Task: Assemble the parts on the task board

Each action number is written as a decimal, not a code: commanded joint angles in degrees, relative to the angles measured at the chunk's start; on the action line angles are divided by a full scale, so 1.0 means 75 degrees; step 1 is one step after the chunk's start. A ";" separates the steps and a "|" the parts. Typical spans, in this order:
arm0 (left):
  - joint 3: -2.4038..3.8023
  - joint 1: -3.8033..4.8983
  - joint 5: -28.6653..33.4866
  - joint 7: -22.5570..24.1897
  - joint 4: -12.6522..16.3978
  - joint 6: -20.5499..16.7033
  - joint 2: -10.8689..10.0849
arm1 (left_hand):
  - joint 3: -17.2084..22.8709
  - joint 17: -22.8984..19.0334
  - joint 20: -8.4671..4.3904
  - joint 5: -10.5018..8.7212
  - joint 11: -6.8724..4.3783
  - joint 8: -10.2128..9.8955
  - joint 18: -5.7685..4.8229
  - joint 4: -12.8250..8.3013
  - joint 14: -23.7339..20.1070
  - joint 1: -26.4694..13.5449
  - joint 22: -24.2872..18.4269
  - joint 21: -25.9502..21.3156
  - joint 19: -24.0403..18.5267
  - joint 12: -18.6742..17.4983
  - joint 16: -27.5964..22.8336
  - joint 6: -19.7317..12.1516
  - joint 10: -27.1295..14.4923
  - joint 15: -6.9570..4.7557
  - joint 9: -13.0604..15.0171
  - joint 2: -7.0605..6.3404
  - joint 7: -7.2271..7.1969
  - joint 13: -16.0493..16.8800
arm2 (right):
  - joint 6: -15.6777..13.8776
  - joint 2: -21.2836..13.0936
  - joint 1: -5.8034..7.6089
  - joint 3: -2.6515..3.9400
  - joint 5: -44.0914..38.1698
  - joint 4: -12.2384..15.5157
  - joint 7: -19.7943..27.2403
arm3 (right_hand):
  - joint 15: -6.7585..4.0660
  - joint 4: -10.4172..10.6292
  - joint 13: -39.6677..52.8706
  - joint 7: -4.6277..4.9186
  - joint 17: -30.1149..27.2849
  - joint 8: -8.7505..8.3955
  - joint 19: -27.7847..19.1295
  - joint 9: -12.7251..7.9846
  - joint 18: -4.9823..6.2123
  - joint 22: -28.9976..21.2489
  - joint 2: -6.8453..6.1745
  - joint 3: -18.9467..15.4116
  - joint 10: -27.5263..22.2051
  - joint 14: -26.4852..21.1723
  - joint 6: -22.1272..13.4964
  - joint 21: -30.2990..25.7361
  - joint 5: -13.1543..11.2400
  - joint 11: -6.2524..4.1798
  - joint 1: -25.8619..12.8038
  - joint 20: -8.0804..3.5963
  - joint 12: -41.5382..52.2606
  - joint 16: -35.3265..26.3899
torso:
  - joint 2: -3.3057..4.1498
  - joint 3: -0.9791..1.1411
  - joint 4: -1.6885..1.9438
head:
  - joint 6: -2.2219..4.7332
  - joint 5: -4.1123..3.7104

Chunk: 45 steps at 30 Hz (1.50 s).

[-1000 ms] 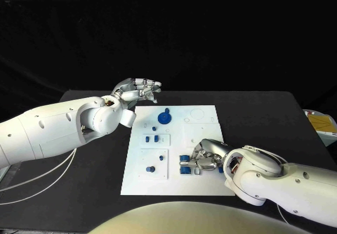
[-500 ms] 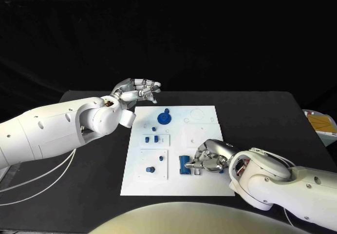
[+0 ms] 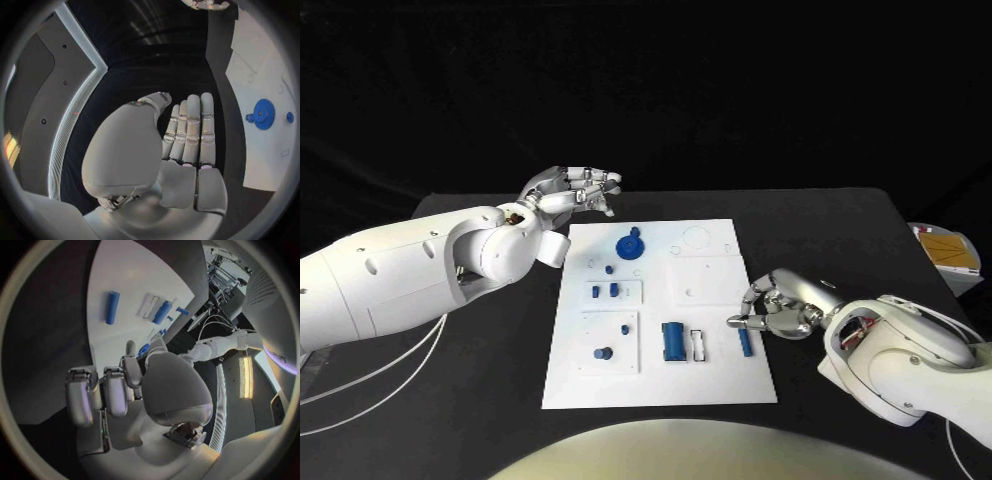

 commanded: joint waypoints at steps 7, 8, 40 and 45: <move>0.0000 0.0003 0.0040 0.0090 0.0007 0.0098 0.0020 | -0.0031 -0.0009 0.0015 0.0026 -0.0008 0.0038 0.0028 -0.0014 -0.0059 -0.0005 -0.0006 -0.0027 0.0009 0.0017 -0.0005 -0.0056 -0.0068 0.0013 -0.0008 0.0029 0.0021 0.0006 | 0.0255 -0.0326 -0.0248 -0.0032 -0.0966 0.0008 -0.0217 | 0.0032 0.0004 -0.0102 0.0026 0.0414 -0.0053 0.0702 -0.0038 -0.0051 0.1938 0.0179 -0.0124 -0.0027 0.0482 0.0023 0.0010 0.0147 0.0040 0.0357 0.0069 -0.0039 0.0055 | 0.0010 0.0003 0.0001 | 0.0004 -0.0077; -0.0001 0.0003 0.0040 0.0090 0.0007 0.0100 0.0020 | -0.0031 -0.0009 0.0015 0.0026 -0.0008 0.0038 0.0028 -0.0014 -0.0059 -0.0005 -0.0006 -0.0027 0.0009 0.0017 -0.0005 -0.0056 -0.0068 0.0013 -0.0008 0.0029 0.0021 0.0006 | 0.0278 -0.0326 -0.0290 -0.0035 -0.1021 0.0002 -0.0259 | 0.0032 0.0004 -0.0102 0.0026 0.0414 -0.0053 0.0702 -0.0038 -0.0051 0.1938 0.0179 -0.0124 -0.0027 0.0482 0.0023 0.0010 0.0147 0.0040 0.0357 0.0069 -0.0039 0.0055 | 0.0013 0.0005 0.0005 | 0.0008 -0.0079; -0.0005 0.0003 0.0038 0.0063 0.0024 0.0133 -0.0009 | -0.0032 -0.0011 0.0015 0.0024 -0.0009 0.0047 0.0028 -0.0022 -0.0065 0.0002 -0.0004 -0.0031 0.0013 0.0033 0.0001 -0.0057 -0.0074 0.0013 -0.0007 0.0025 0.0020 0.0005 | 0.0641 0.0406 -0.0790 -0.0057 -0.1468 -0.0596 -0.0718 | -0.0047 -0.0139 -0.0068 -0.0073 0.0463 -0.0206 0.0713 -0.0241 -0.0057 0.1947 0.0492 0.0150 -0.0006 0.0485 0.0249 0.0040 -0.0210 -0.0054 0.1654 0.0006 -0.0015 0.0065 | 0.0012 -0.0001 0.0018 | -0.0065 -0.0024; -0.0005 0.0003 0.0038 0.0061 0.0028 0.0129 -0.0017 | -0.0032 -0.0011 0.0015 0.0024 -0.0009 0.0047 0.0028 -0.0022 -0.0065 0.0002 -0.0004 -0.0031 0.0013 0.0033 0.0001 -0.0057 -0.0074 0.0013 -0.0007 0.0025 0.0020 0.0005 | 0.0717 0.0483 -0.0838 -0.0059 -0.1530 -0.0652 -0.0752 | -0.0076 -0.0207 -0.0044 -0.0108 0.0474 -0.0256 0.0711 -0.0308 -0.0056 0.1946 0.0558 0.0432 -0.0004 0.0486 0.0318 0.0036 -0.0192 -0.0086 0.2133 -0.0019 0.0006 0.0065 | 0.0010 0.0002 0.0019 | -0.0075 -0.0023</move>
